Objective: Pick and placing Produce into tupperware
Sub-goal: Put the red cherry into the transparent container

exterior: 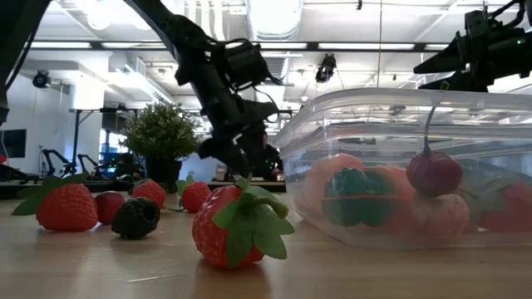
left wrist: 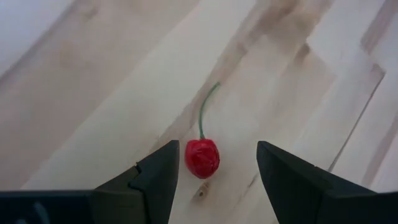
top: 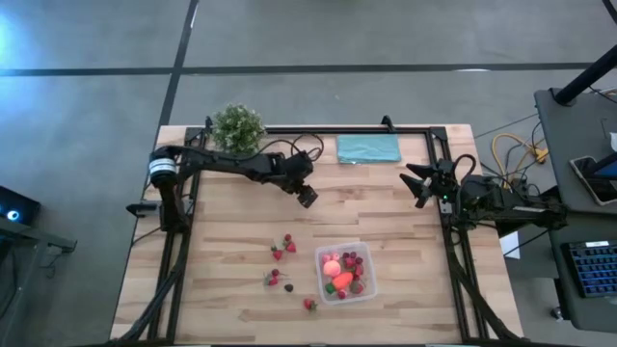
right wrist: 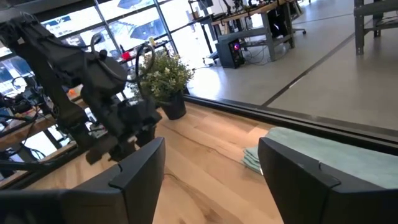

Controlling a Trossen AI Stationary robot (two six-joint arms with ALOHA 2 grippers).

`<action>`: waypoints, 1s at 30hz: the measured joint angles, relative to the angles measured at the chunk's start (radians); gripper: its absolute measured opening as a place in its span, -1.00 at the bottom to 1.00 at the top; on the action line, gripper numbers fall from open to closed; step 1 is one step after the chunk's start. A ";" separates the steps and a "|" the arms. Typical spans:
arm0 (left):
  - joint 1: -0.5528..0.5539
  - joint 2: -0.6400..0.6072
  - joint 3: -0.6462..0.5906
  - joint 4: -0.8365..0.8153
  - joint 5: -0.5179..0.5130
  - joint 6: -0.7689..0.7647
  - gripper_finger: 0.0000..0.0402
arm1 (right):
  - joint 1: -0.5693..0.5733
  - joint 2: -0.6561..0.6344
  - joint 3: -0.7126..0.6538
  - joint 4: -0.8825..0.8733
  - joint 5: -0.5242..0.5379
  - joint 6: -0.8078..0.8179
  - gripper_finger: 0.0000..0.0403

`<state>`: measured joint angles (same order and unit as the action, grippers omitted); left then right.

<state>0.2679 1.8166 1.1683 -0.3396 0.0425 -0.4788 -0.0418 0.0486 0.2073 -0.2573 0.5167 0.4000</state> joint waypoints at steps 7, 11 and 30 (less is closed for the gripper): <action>-0.033 0.020 0.000 0.008 -0.028 0.132 0.00 | 0.000 0.000 0.000 0.000 0.000 0.000 0.24; -0.058 0.020 -0.005 0.007 -0.097 0.246 0.00 | 0.000 0.000 0.000 0.000 0.000 0.000 0.22; -0.061 0.020 -0.089 0.137 -0.130 0.309 0.00 | 0.000 0.000 0.000 0.000 0.000 0.000 0.24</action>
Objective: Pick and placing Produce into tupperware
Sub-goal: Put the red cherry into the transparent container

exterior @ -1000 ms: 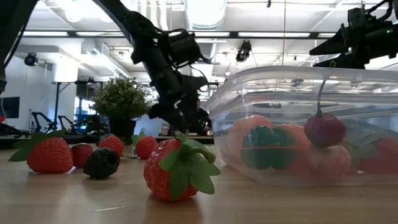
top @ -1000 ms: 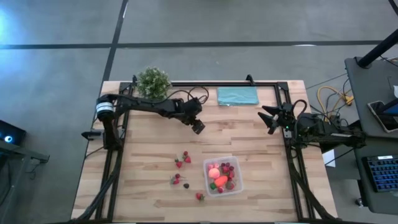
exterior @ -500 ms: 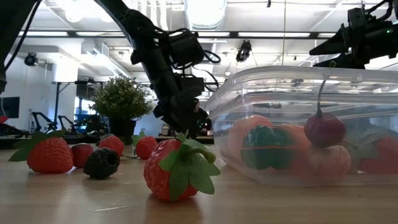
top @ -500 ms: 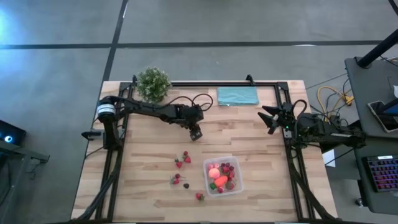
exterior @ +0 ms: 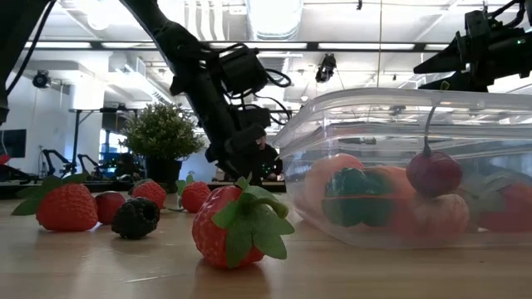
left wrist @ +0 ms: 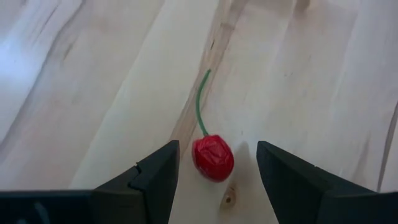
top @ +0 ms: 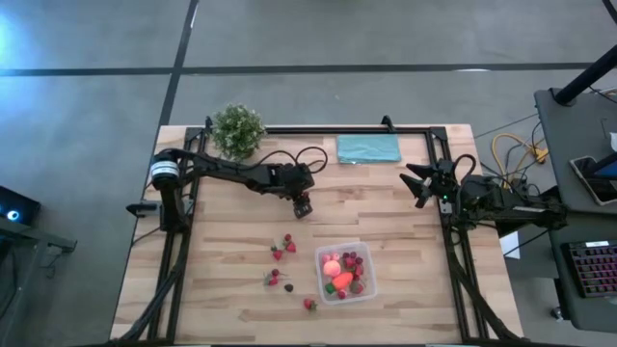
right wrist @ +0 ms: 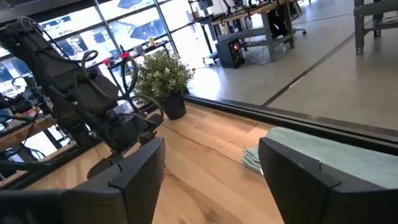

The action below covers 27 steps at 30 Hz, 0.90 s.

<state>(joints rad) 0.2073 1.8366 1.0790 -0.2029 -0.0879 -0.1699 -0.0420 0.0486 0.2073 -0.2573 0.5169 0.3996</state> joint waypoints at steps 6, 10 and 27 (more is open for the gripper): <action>0.002 0.000 -0.002 0.011 0.000 0.000 0.00 | 0.000 0.000 0.000 0.000 0.000 0.000 0.25; 0.002 0.009 -0.007 0.011 -0.027 0.001 0.00 | 0.000 0.000 0.000 0.000 0.000 0.000 0.24; 0.002 0.043 -0.005 0.037 -0.025 -0.006 -0.29 | 0.000 -0.001 0.000 0.001 0.000 0.000 0.23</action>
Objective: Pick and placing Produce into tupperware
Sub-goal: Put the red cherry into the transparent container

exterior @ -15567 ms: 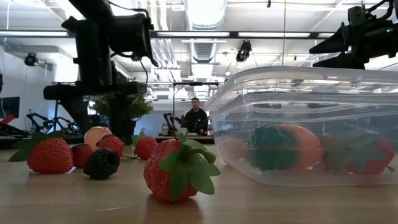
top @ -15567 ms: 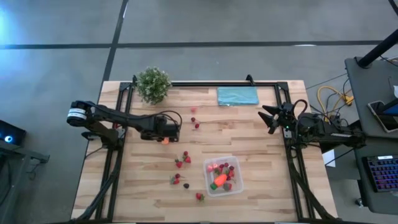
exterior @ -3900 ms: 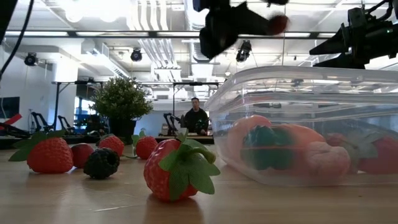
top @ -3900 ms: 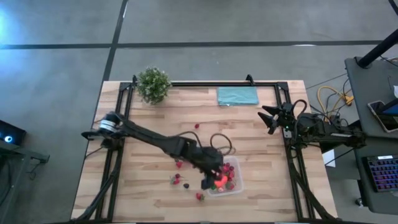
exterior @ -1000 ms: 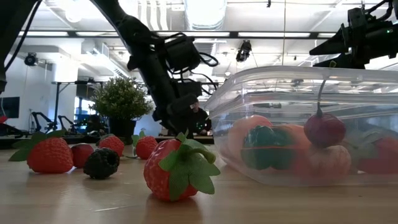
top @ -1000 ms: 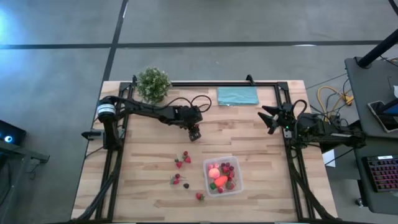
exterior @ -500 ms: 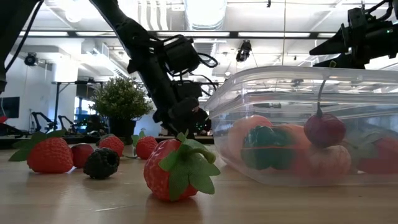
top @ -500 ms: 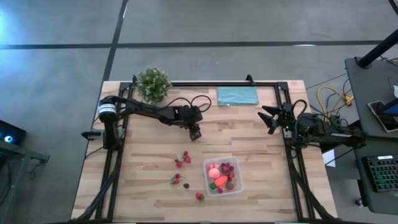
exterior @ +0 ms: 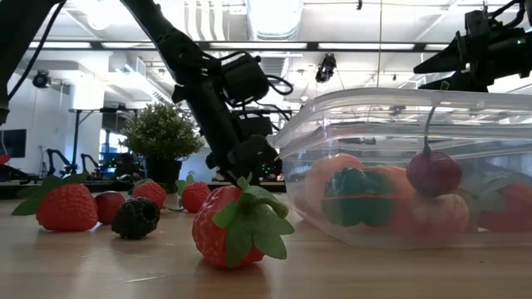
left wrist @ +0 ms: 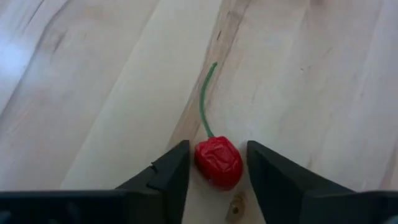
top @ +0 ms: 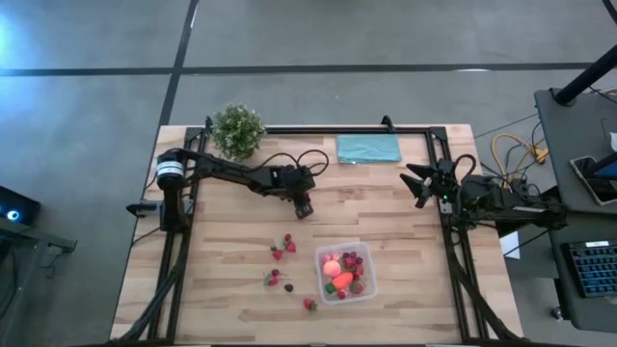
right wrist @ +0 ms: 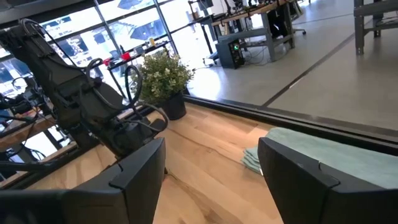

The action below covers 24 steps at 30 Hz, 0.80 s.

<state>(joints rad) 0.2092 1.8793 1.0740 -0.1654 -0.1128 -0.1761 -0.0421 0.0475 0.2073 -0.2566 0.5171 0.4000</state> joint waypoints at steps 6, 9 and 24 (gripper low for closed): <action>-0.001 -0.003 0.000 -0.002 0.001 -0.001 -0.61 | 0.000 0.001 0.000 0.000 0.000 0.000 0.24; 0.000 -0.003 0.008 -0.013 -0.002 -0.026 -0.71 | 0.000 0.001 0.000 0.000 0.000 0.000 0.26; -0.151 -0.178 0.147 -0.017 0.244 -0.058 -0.73 | 0.000 0.001 0.000 -0.001 0.000 0.000 0.24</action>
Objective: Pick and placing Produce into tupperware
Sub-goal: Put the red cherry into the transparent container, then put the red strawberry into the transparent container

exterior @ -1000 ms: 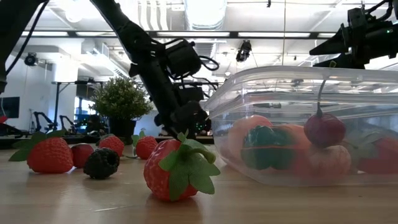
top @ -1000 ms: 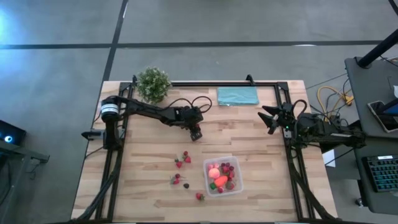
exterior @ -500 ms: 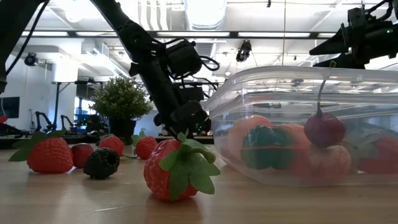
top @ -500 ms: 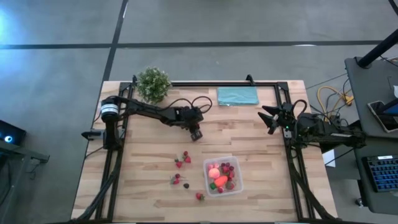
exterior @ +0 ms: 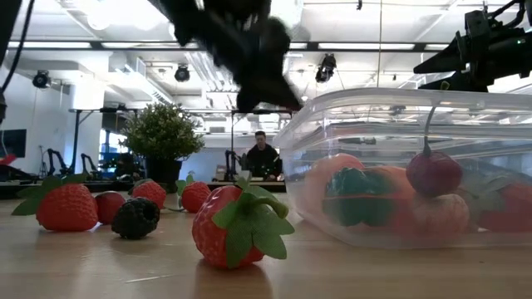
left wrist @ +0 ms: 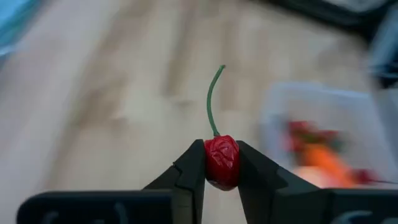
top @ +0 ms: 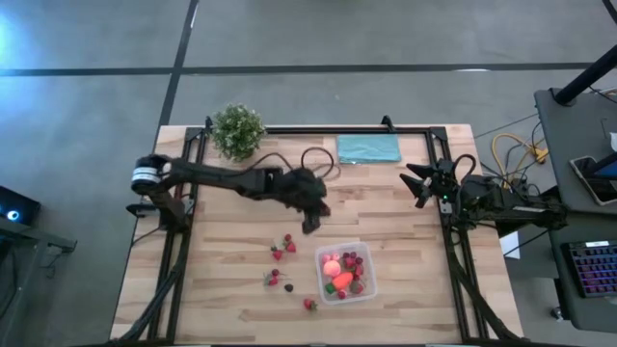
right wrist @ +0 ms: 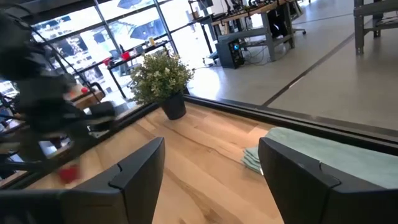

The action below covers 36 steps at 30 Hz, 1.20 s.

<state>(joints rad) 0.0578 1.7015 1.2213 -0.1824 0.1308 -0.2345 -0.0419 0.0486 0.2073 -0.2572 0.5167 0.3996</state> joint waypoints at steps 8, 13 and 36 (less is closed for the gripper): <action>-0.212 0.021 0.085 0.051 0.080 -0.249 -0.68 | 0.000 0.000 0.000 0.000 0.000 0.000 0.24; -0.298 0.127 0.139 0.130 0.088 -0.389 -0.67 | 0.000 0.000 0.000 -0.001 0.000 0.000 0.22; -0.317 0.149 0.262 -0.423 -0.082 -0.482 0.09 | 0.000 0.000 0.000 0.000 0.000 0.000 0.25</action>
<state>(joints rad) -0.2592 1.8507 1.4838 -0.6055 0.0489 -0.7164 -0.0418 0.0483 0.2077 -0.2570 0.5164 0.3999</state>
